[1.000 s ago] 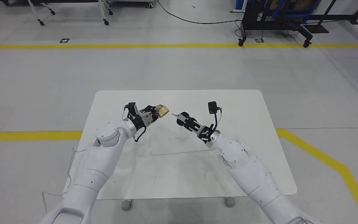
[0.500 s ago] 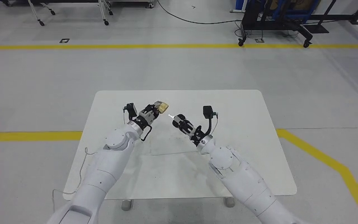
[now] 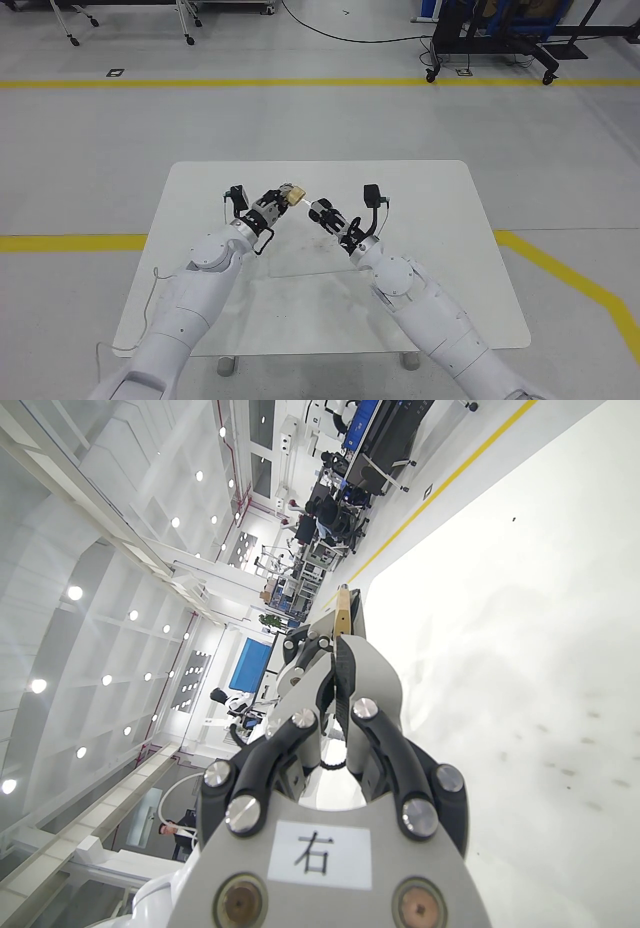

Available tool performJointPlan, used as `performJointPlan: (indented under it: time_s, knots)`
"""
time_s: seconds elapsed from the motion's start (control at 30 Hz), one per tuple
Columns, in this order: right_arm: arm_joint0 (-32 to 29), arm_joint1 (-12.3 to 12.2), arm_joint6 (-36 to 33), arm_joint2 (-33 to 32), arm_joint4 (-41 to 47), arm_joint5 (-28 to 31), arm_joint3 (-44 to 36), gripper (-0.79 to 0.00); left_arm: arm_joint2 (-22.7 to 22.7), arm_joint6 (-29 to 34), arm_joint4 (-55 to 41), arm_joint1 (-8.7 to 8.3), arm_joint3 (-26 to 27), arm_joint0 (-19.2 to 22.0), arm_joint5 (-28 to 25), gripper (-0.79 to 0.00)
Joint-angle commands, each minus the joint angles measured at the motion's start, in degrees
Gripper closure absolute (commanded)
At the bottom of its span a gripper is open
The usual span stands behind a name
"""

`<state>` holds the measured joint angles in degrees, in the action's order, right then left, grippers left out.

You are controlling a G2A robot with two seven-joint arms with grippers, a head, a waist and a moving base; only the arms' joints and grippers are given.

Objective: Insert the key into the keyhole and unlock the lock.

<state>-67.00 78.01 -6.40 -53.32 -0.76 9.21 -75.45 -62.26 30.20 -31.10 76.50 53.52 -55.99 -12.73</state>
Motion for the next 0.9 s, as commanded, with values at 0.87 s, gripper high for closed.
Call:
performJointPlan:
  time_s: [0.87]
  knots:
    - [-1.09,1.13,-0.02,-1.35,-1.8,0.23,-0.01,0.0,-1.48,1.89,1.7,0.33,0.6,-0.52,0.64,0.0]
